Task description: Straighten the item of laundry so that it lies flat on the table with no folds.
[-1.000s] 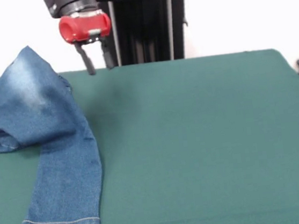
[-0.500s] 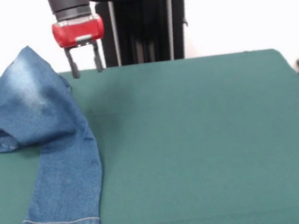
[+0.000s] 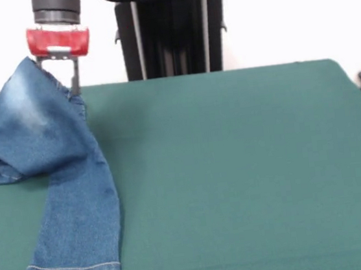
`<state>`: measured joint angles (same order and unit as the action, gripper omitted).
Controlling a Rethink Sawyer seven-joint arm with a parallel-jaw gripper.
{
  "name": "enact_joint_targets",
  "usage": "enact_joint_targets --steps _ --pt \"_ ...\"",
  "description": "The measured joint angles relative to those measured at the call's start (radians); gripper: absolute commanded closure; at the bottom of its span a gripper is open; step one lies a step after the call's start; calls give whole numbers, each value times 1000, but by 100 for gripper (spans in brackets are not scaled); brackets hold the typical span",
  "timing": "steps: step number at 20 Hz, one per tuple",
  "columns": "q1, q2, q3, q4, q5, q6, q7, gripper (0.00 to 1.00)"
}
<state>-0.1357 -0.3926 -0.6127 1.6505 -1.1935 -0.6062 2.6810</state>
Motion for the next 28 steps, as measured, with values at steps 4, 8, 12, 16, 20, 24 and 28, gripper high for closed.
enact_joint_targets --steps 4,8,12,16,20,24,28 --pt "-1 -4 -51 0 157 0 -22 0" --pt "3 -2 -87 0 237 -1 -51 0" --pt "12 13 -121 0 289 -9 -80 0" --pt "25 27 -138 0 299 -11 -87 0" --pt "38 42 -148 0 299 -11 -87 0" --pt "42 46 -158 0 299 -11 -87 0" --pt "52 41 -167 5 299 -11 -87 0"
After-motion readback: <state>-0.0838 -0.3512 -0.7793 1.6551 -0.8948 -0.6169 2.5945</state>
